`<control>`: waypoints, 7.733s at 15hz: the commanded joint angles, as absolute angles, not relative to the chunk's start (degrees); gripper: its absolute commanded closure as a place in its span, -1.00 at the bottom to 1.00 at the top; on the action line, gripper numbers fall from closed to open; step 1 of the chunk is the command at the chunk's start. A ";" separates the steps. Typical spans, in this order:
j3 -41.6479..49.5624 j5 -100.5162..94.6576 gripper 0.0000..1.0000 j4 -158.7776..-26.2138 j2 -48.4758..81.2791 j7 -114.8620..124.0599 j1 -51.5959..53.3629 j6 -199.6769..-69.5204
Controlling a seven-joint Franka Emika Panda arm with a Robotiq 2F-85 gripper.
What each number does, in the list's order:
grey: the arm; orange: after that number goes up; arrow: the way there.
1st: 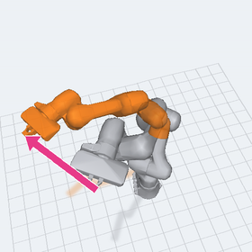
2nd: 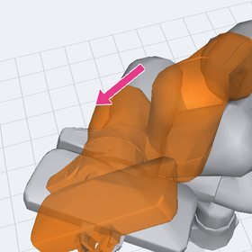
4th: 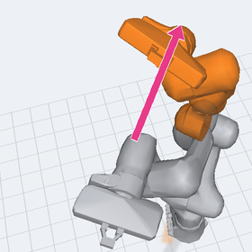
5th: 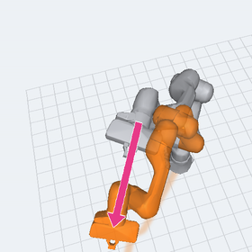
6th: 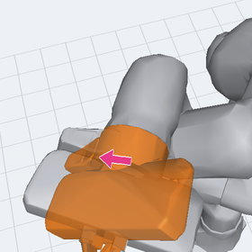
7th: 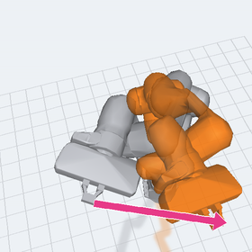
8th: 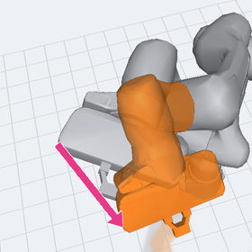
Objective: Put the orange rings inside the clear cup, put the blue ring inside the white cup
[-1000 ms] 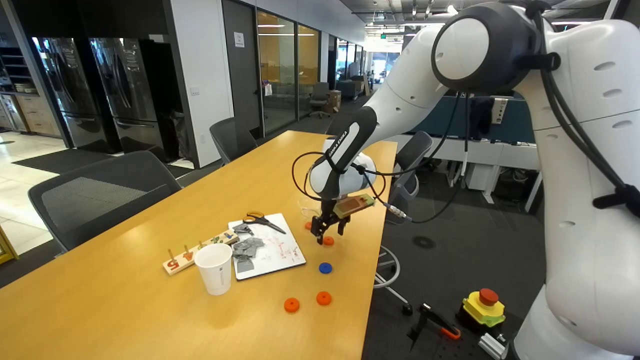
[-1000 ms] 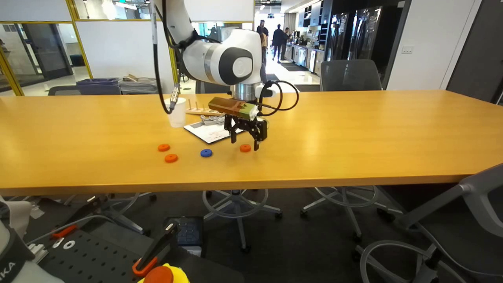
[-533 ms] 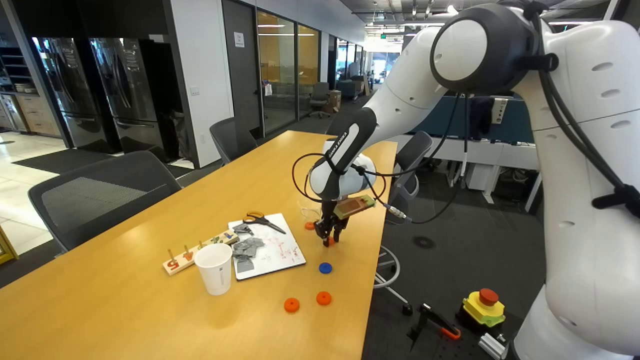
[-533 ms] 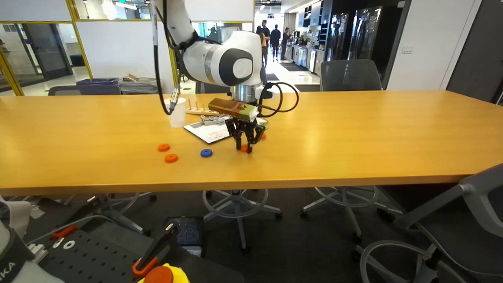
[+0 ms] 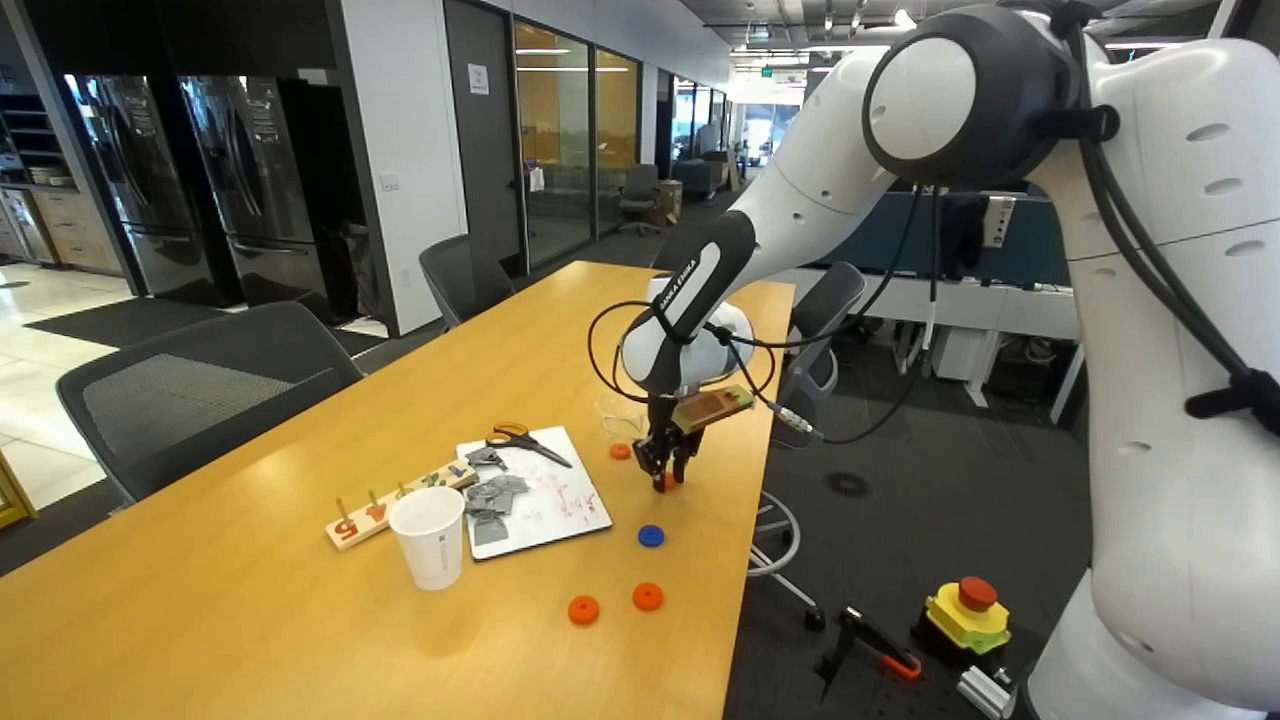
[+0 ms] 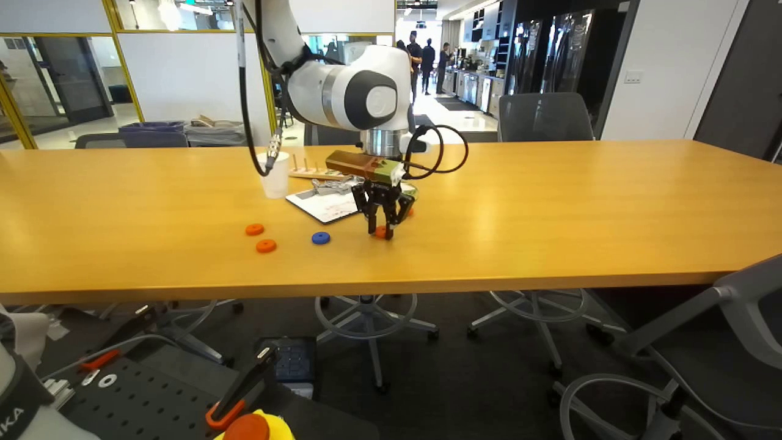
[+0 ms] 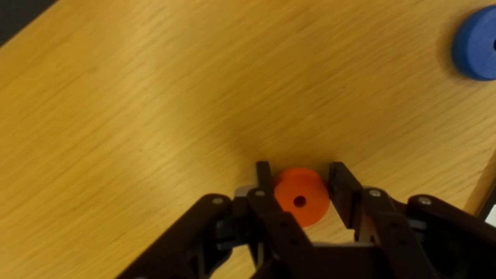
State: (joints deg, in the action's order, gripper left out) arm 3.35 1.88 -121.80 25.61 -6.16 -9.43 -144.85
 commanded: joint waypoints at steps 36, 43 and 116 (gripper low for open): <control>4.82 -2.03 -1.00 -111.14 20.66 -4.10 -6.60 -142.15; 4.51 -2.50 -1.00 -122.47 11.06 -2.28 -5.13 -139.41; -8.75 15.90 0.54 -130.88 5.44 -6.60 6.03 -152.51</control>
